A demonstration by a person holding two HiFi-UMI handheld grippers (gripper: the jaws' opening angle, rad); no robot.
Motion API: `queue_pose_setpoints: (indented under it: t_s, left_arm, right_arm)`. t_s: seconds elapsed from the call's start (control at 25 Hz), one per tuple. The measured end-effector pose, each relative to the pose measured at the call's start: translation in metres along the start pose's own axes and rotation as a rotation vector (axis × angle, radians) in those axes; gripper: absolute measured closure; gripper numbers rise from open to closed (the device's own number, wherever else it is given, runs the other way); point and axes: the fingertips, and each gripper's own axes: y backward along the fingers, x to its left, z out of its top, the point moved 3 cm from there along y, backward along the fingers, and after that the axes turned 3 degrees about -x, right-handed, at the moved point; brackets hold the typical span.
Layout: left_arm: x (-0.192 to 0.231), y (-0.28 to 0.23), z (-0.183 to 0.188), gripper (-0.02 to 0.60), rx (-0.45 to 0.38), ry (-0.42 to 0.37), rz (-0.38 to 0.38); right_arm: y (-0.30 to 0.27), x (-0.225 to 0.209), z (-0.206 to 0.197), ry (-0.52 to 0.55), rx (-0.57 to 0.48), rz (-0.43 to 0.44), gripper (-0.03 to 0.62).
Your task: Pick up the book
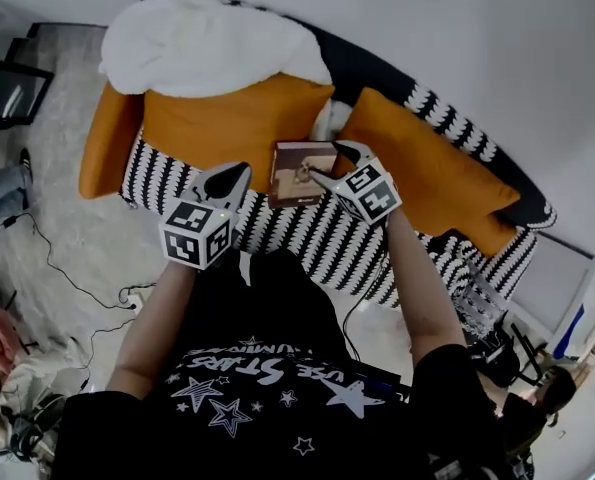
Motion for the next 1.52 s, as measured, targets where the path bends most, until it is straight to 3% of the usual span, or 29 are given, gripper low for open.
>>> queue_pose_setpoints:
  t_s: [0.36, 0.84, 1.08, 1.52]
  left_arm:
    - [0.015, -0.020, -0.013, 0.569, 0.036, 0.018, 0.005]
    - [0.038, -0.036, -0.030, 0.569, 0.086, 0.049, 0.018]
    - [0.055, -0.043, -0.033, 0.569, 0.100, 0.048, 0.027]
    - [0.057, -0.038, -0.053, 0.569, 0.142, 0.054, 0.013]
  right_arm:
    - [-0.053, -0.011, -0.026, 0.264, 0.240, 0.108, 0.289]
    - [-0.107, -0.031, -0.057, 0.419, 0.452, 0.197, 0.289]
    - [-0.119, -0.033, -0.073, 0.442, 0.569, 0.302, 0.290]
    - [-0.136, -0.036, -0.087, 0.563, 0.684, 0.408, 0.290]
